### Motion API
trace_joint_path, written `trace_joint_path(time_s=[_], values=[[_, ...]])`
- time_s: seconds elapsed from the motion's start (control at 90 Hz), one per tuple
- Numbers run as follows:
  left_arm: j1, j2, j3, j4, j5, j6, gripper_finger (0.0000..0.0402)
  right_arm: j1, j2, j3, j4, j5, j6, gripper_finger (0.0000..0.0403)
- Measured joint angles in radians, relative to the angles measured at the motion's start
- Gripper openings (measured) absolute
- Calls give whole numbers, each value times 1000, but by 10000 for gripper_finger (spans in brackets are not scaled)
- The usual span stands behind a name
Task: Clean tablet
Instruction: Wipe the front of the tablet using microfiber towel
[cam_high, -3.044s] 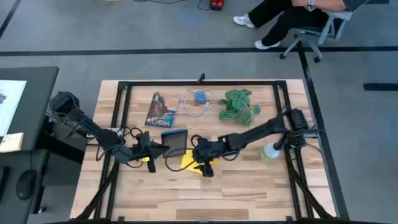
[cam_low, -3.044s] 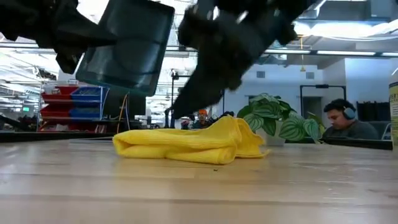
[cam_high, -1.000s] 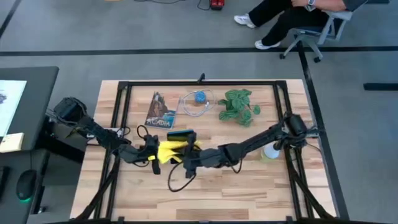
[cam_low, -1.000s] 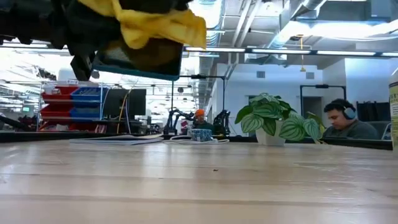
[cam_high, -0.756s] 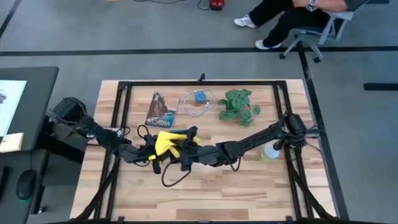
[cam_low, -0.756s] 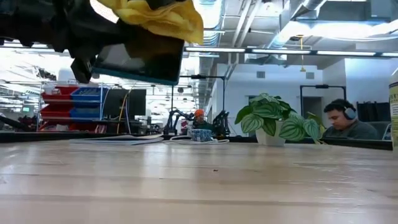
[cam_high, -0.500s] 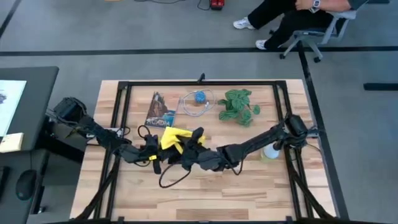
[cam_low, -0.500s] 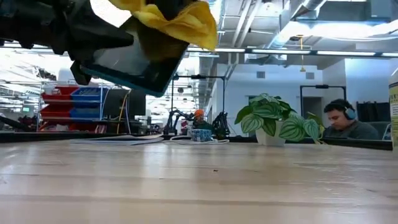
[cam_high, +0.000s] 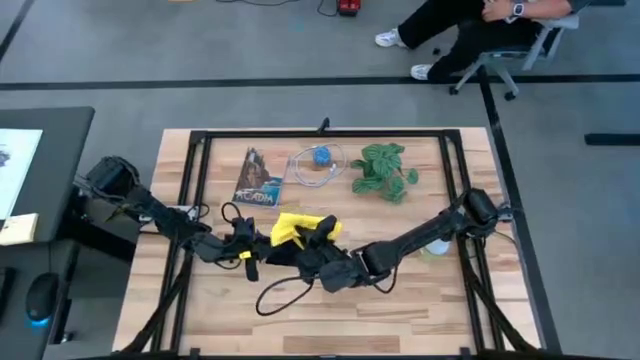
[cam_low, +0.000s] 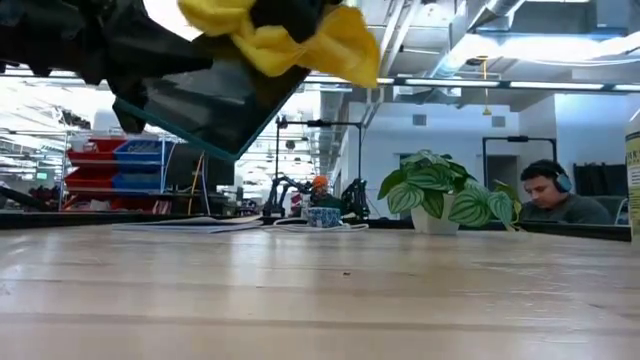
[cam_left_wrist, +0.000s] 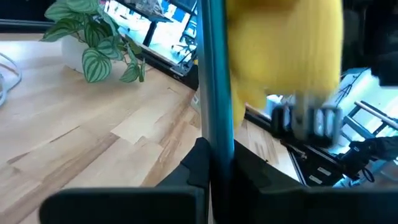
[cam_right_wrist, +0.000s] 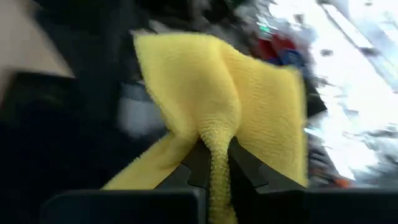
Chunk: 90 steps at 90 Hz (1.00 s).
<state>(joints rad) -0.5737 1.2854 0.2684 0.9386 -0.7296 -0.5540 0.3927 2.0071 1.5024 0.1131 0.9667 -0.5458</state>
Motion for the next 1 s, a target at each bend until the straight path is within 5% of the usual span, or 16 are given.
trace_joint_path(time_s=[0.244,0.533,0.7,0.844,1.0], values=[[1,0,27,-12,-20,49,11,-37,8,1,-43,-198,135,10],[4,-1,34,-30,-60,48,11,-17,-21,-1,-230,86,156,10],[3,-2,36,-30,-53,45,11,-5,-83,0,-462,212,323,10],[1,-2,36,-30,-54,45,11,-1,-133,0,-615,214,512,10],[-1,-1,35,-16,-80,76,11,6,-114,0,-557,84,540,10]])
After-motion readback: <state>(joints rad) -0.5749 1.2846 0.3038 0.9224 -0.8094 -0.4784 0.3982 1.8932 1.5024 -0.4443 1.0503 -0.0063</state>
